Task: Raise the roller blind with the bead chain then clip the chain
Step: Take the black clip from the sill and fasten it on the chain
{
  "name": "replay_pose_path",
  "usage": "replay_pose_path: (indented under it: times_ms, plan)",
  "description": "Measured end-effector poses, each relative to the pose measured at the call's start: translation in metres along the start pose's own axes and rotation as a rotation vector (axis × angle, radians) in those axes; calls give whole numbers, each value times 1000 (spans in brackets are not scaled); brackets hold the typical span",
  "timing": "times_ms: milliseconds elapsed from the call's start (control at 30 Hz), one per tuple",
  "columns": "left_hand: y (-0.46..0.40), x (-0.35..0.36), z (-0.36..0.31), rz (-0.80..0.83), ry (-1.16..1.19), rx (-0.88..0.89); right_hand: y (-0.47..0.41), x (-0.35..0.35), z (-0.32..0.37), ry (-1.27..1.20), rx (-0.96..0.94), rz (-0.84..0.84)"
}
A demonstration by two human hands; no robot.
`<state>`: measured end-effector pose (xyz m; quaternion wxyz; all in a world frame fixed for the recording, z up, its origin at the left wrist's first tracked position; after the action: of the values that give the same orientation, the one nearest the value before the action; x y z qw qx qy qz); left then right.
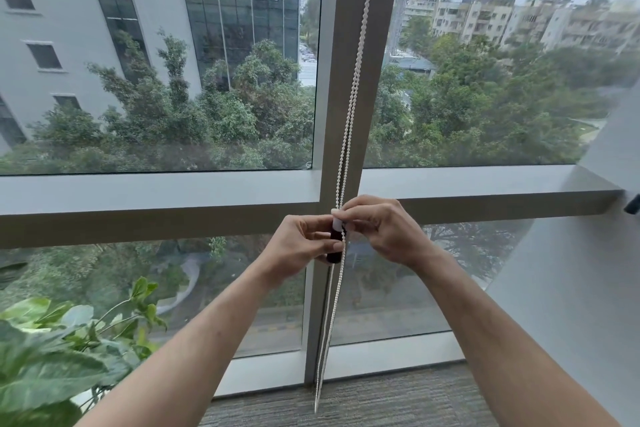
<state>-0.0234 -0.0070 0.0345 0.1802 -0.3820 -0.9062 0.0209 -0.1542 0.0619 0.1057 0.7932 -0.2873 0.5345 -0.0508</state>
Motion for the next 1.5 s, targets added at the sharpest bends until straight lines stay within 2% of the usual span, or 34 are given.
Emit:
replay_pose_path:
  times_ms: [200,400,833,1133,1367,1500]
  plan:
    - [-1,-2,-3,-3,20,17,2,6,-2,-18,20,19]
    - [-1,0,-5,-36,38,1,2,6,-2,-61,90,-64]
    - [3,1,-4,-144,-32,6,-2,6,-5,23,178,53]
    - [5,7,0,-205,-93,70,3,10,-3,100,215,-48]
    - [9,0,6,-222,-80,59,17,25,-11,-121,331,-25]
    - [12,-5,11,-210,-75,53,31,39,-22,-480,492,-68]
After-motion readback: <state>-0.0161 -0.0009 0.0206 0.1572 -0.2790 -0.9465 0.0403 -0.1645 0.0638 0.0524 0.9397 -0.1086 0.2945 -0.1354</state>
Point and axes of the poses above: each hand's wrist, its own y-axis away from the middle knuckle, its own x-axis out of the palm, z = x × y, the point moved 5 cm from there along -y, towards the middle knuckle, and after that the axes turned 15 degrees about y, right-handed, at the moved point
